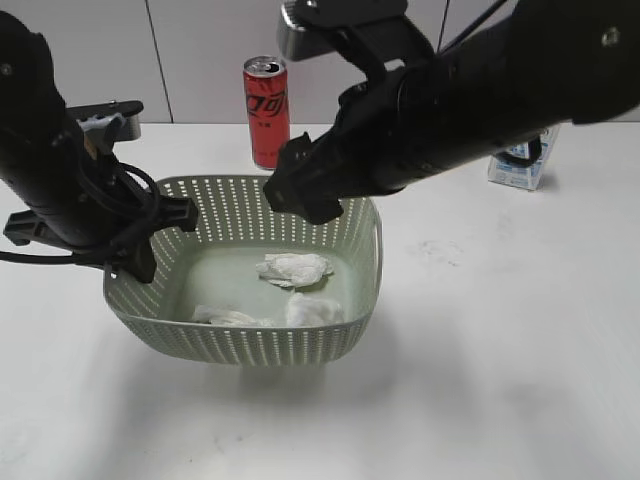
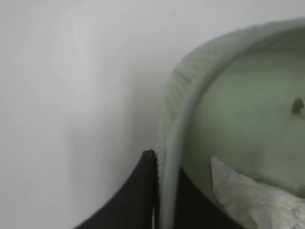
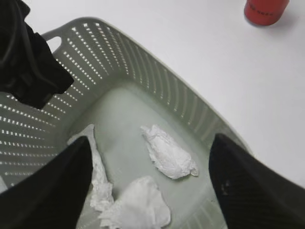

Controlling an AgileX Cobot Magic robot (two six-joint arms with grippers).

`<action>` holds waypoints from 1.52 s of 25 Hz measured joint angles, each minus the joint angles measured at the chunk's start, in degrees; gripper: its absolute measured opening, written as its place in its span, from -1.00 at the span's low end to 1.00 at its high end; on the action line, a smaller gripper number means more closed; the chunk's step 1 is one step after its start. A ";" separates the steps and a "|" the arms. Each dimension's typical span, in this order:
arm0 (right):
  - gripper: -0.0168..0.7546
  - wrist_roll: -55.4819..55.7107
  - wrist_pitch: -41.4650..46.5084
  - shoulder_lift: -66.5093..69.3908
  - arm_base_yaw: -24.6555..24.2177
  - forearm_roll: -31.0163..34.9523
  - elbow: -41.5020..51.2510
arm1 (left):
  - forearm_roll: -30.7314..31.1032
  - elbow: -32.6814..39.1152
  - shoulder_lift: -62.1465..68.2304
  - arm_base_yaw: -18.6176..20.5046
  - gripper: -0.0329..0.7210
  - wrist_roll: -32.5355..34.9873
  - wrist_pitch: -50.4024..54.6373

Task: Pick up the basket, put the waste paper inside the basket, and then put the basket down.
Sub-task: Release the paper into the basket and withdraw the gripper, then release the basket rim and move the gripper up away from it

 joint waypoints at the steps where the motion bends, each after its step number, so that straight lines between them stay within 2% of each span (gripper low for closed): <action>1: 0.52 0.99 2.87 0.07 -1.08 -0.84 -1.85 | 0.00 0.00 0.00 0.00 -0.91 0.00 -0.09; 3: 0.52 2.65 9.47 0.31 -5.46 -2.13 -5.49 | 0.00 -0.21 0.07 0.06 -0.91 0.00 -0.22; 6: 0.52 3.30 16.13 0.86 -14.61 -4.20 -8.81 | -0.24 -2.50 1.77 0.06 -0.91 0.00 0.35; 11: 0.49 3.51 29.59 1.26 -28.74 -8.29 -12.09 | -0.12 -11.82 10.38 0.06 -0.91 0.00 2.59; 13: 0.49 3.51 34.99 1.20 -32.51 -10.39 -12.54 | 0.16 -15.83 14.58 0.06 -0.91 0.00 3.52; 16: 0.48 3.51 44.68 0.86 -36.06 -14.07 -12.59 | 1.25 -20.47 19.24 0.06 -0.91 0.00 4.77; 18: 0.48 3.51 47.19 0.01 -36.55 -16.84 -12.59 | 1.61 -22.05 21.13 0.06 -0.91 0.00 4.92; 21: 0.47 3.51 47.54 -3.61 -36.55 -16.67 -10.81 | 1.55 -22.59 22.07 0.06 -0.88 1.39 4.78; 23: 0.47 3.51 47.68 -7.54 -36.55 -14.84 -8.22 | 1.43 -22.66 22.19 0.14 -0.70 1.99 5.06; 24: 0.47 3.51 47.67 -9.75 -36.55 -13.81 -6.68 | 1.28 -22.66 22.24 0.36 -0.54 2.12 5.49; 25: 0.47 3.51 47.73 -12.61 -36.55 -12.81 -4.59 | 0.87 -22.70 22.24 0.65 -0.29 2.58 6.05; 27: 0.47 3.37 47.78 -18.35 -36.55 -11.77 -0.09 | -0.61 -22.76 22.17 1.60 0.34 4.96 7.88; 29: 0.47 3.30 47.35 -25.61 -36.55 -11.48 5.86 | -4.05 -22.82 21.60 3.35 0.67 8.63 9.78; 32: 0.47 3.25 44.60 -36.20 -36.55 -11.41 15.39 | -7.91 -22.82 18.25 6.71 0.80 12.61 10.54; 38: 0.47 3.30 40.50 -58.04 -36.55 -11.41 28.73 | -8.38 -23.05 6.99 16.41 0.78 18.94 13.48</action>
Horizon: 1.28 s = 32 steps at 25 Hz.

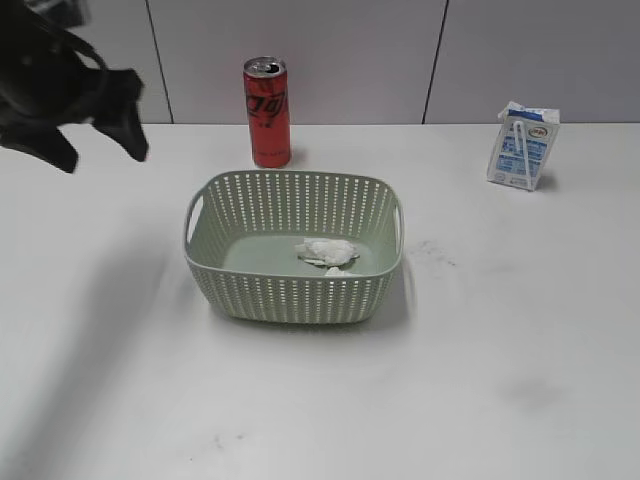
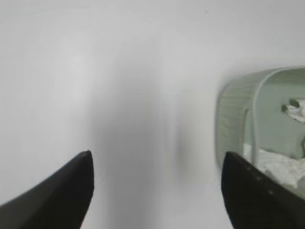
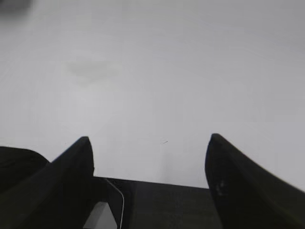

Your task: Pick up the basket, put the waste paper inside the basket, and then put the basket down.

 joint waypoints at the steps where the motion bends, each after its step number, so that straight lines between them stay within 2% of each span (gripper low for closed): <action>1: 0.47 0.00 -0.09 -3.04 0.00 0.00 1.13 | 1.02 0.00 -1.53 1.76 0.77 0.68 1.81; 5: 0.47 0.06 -0.69 -15.25 0.00 0.00 5.04 | 8.08 1.90 -8.65 6.91 0.74 1.56 6.39; 8: 0.46 0.06 -1.28 -21.83 0.00 0.00 5.87 | 10.55 7.62 -16.41 9.95 0.72 1.67 6.19; 10: 0.41 0.06 -1.48 -25.19 0.00 -0.11 5.87 | 11.16 14.47 -23.64 11.36 0.70 1.73 5.21; 17: 0.17 0.06 -1.48 -28.31 0.00 -0.23 5.87 | 9.86 38.35 -52.22 11.84 0.65 1.78 2.41; 21: 0.05 0.06 -1.48 -28.31 0.00 -0.23 5.87 | 9.04 47.50 -69.58 11.84 0.65 1.78 2.77; 28: -0.11 0.06 -1.48 -28.35 0.00 -0.29 5.87 | 9.98 52.85 -94.33 11.84 0.63 1.78 3.31; 32: -0.16 0.06 -1.48 -28.35 0.00 -0.29 5.87 | 10.16 53.76 -101.78 11.84 0.57 1.54 3.67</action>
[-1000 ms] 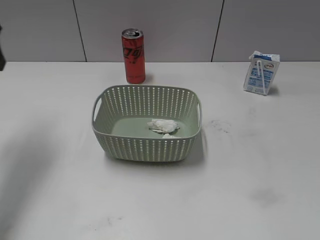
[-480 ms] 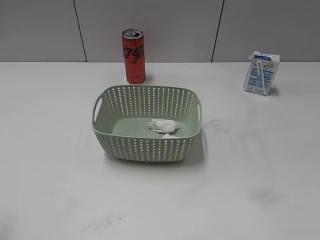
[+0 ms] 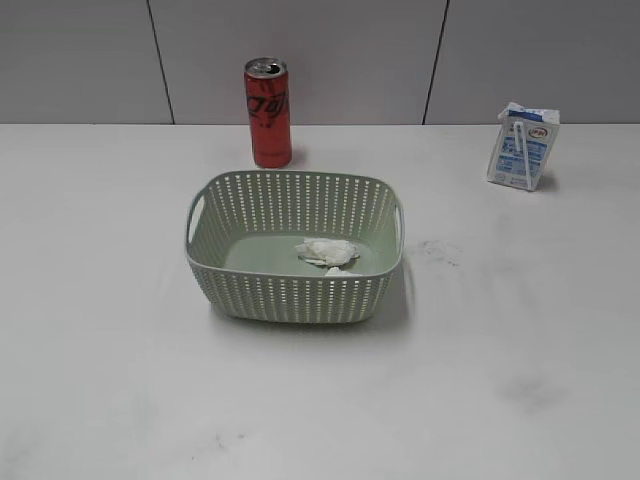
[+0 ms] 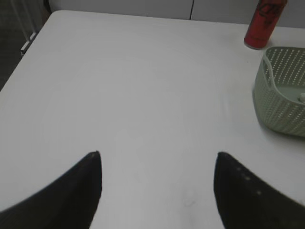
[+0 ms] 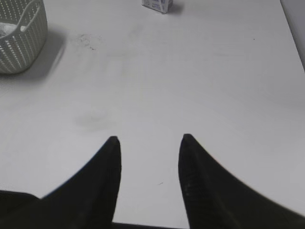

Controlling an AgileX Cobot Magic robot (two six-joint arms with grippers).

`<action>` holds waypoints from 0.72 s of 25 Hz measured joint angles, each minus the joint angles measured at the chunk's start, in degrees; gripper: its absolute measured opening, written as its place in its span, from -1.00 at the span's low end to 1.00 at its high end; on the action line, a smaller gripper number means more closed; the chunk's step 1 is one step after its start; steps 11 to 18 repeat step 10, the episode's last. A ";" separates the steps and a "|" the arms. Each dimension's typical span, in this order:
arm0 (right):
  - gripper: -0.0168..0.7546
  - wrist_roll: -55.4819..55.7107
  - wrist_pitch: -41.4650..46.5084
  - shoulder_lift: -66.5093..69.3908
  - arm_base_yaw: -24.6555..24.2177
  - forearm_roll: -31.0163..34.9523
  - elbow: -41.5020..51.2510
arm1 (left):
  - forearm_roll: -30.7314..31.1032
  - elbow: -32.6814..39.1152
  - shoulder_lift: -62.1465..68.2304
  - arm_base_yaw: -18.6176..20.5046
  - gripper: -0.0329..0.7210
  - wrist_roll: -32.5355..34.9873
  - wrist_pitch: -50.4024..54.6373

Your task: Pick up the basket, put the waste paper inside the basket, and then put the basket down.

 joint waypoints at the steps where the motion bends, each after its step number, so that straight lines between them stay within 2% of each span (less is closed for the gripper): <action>1: -0.16 0.00 0.00 0.00 0.00 0.00 0.05 | 0.00 0.00 -0.35 0.00 0.56 -0.17 0.09; 9: -0.17 0.00 -0.04 0.00 0.00 0.00 0.05 | 2.96 0.34 -0.51 0.00 0.55 -4.89 0.21; 18: -0.17 0.00 -0.04 0.00 0.00 0.00 0.05 | 3.01 0.40 -0.51 0.00 0.55 -5.04 0.35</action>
